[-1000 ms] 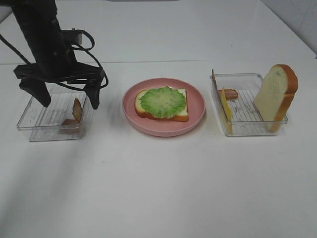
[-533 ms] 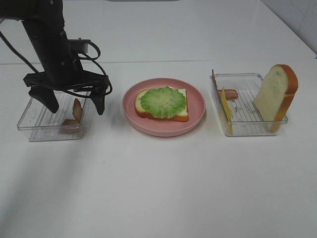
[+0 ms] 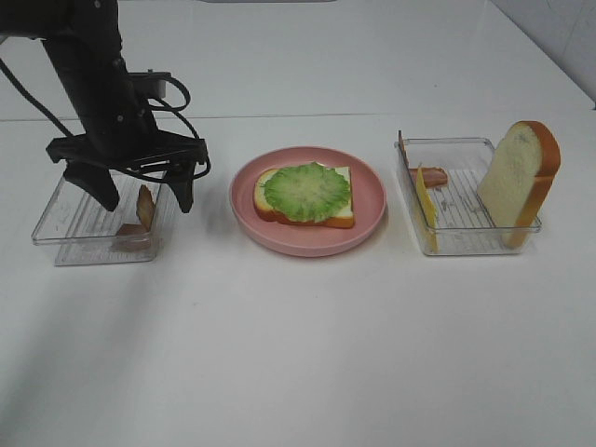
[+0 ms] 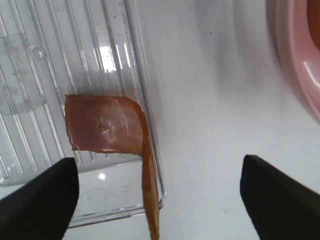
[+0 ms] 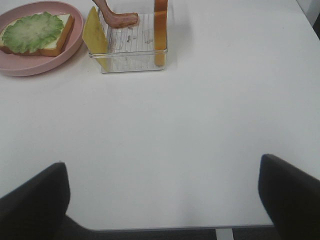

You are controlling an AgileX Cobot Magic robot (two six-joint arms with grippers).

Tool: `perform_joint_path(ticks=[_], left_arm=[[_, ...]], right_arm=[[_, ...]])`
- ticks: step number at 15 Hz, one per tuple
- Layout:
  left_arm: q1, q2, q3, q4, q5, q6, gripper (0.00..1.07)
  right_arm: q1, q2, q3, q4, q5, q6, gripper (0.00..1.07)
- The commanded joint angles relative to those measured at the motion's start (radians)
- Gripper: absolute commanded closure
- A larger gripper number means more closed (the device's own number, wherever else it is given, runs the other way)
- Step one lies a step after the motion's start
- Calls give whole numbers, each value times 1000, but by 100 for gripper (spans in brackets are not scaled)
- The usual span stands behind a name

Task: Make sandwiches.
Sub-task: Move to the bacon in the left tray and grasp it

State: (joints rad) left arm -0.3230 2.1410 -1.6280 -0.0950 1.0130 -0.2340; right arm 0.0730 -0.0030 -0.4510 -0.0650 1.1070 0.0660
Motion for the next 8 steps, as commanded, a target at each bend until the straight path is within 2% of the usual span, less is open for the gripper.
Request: perform_joint_path(ticks=[1,6,8], left_arm=[[0,3,7,-13,6,-24,32],[0,4,7,-15,8,-14,32],[0,4,7,-21,4,-14,38]], right_arm=[[-5,-31,1,3,-9,-7,9],[-5,-31,1,3,-9,-7,9],[-5,-31,1,3,-9,-7,9]])
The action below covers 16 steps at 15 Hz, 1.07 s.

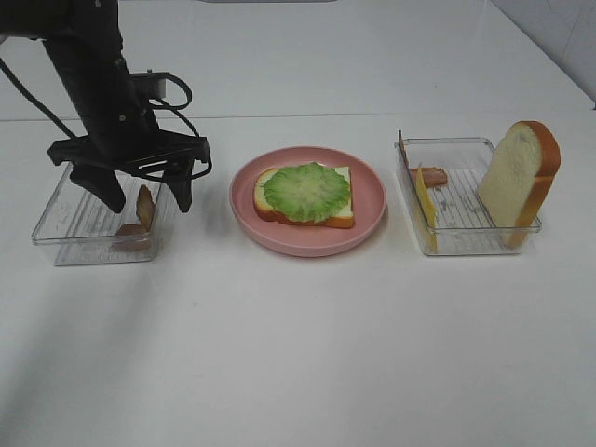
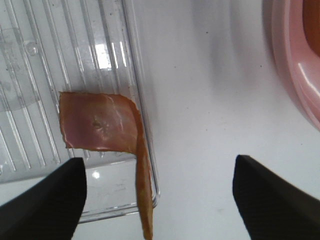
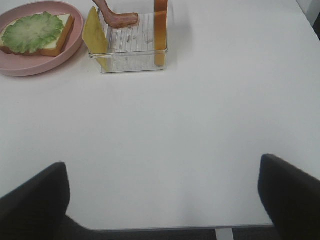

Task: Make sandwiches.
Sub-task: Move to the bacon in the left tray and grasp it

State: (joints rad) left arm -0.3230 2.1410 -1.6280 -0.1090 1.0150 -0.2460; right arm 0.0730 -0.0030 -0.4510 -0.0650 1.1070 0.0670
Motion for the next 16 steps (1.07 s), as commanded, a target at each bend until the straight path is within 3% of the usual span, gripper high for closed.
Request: perform_joint_path(ticks=[1,2,8,9,13,16], left_arm=[[0,4,7,-7,2,-8,45],[0,4,7,-7,2,-11,51],[0,22,7,-5,0,-31,66],[0,24,7,-2,-11,-32,78],[0,24,7,46,-19,-55,107],[0,24,7,47,-14,-54,107]], right_arm=[[-5,-31,1,3,-9,-8,9],[-5,-31,1,3,-9,-8,9],[-5,-31,1,3,-9,-8,9],[-5,-31,1,3,-9,-8,9],[-5,-31,1,3,-9,-8,9],[-5,-31,1,3,-9,-8,9]])
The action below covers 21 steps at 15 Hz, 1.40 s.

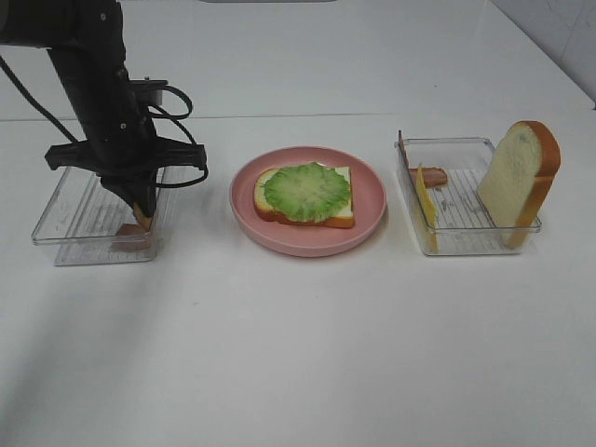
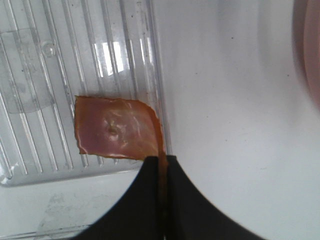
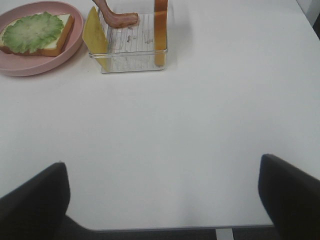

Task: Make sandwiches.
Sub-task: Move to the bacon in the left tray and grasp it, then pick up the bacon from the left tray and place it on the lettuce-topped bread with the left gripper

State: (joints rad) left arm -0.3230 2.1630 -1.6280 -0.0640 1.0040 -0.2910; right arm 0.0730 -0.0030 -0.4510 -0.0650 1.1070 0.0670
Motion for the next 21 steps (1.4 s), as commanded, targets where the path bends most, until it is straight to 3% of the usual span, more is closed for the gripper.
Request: perform_joint_path(ticks=[1,8,12,13,15,19,21], left_arm=[[0,2,7,2,7,-9,107],[0,-98,-8,64,66,-10,107],[-1,-185,-108,36,75,-3,107],[-4,-189,-188,-23,73,3,107],[-21,-189,-254,-118,28,26,107],[-87,-157,-262,-253,-95,33,107],[-119,-115,-262,-379,-181,94,107]], right_arm=[[-5,-31,1,3,-9,-8,9],[-5,-31,1,3,-9,-8,9],[-5,-31,1,3,-9,-8,9],[-5,-31,1,3,-9,-8,9],[-5,-31,1,3,-9,-8,9],[-5,-31,1,3,-9,-8,9],[-5,-31,1,3,-9,-8,9]])
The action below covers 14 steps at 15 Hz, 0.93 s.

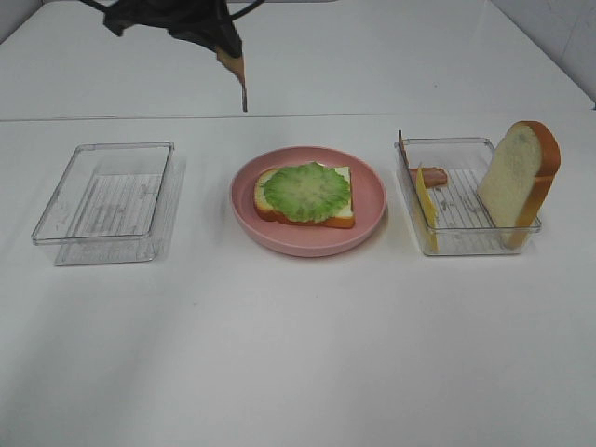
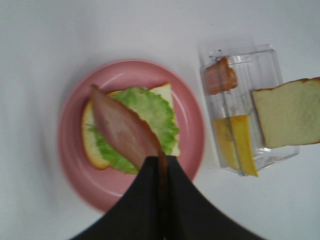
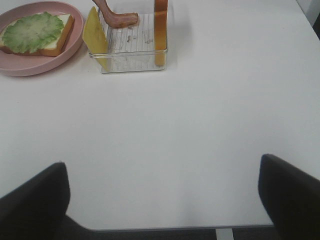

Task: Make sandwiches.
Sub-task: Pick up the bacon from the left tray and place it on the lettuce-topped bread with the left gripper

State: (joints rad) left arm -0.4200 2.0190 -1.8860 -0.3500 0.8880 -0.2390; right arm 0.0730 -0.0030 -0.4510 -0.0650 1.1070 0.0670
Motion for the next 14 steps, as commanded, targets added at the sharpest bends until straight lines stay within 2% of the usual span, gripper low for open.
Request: perform_joint_path(ticks=[1,2,3,5,6,7,9,11,12,13,14], left_arm=[[-34,55,-4,-163,-100,69,107],[-41,92,-4,-271,-147,105,107],[-41,101,-4,-309,-154,112,107],[-41,152,-4,-437,-169,161,107],[-41,163,-4,-456,-170,174,107],[-44,211,-4,-541,-177,211,107],[-46,247,-4,-606,-182,239,107],[-49,287,-5,-724,-195,319,107],[-51,314,-5,-819,-205,392,107],[-51,333,-5,-845,-205,414,107],[-51,338,-5,-845,-206,409,107]], right_arm=[[-5,-31,1,3,-9,-8,9],[-5,-31,1,3,-9,-8,9],[-5,-31,1,3,-9,-8,9],[-5,-31,1,3,-9,-8,9],[-5,-31,1,3,-9,-8,9],[-5,-31,1,3,-9,-8,9],[-5,-31,1,3,-9,-8,9],[-5,-31,1,3,-9,-8,9],[-5,-31,1,3,-9,-8,9],[-5,-31,1,3,-9,-8,9],[-5,-31,1,3,-9,-8,9]])
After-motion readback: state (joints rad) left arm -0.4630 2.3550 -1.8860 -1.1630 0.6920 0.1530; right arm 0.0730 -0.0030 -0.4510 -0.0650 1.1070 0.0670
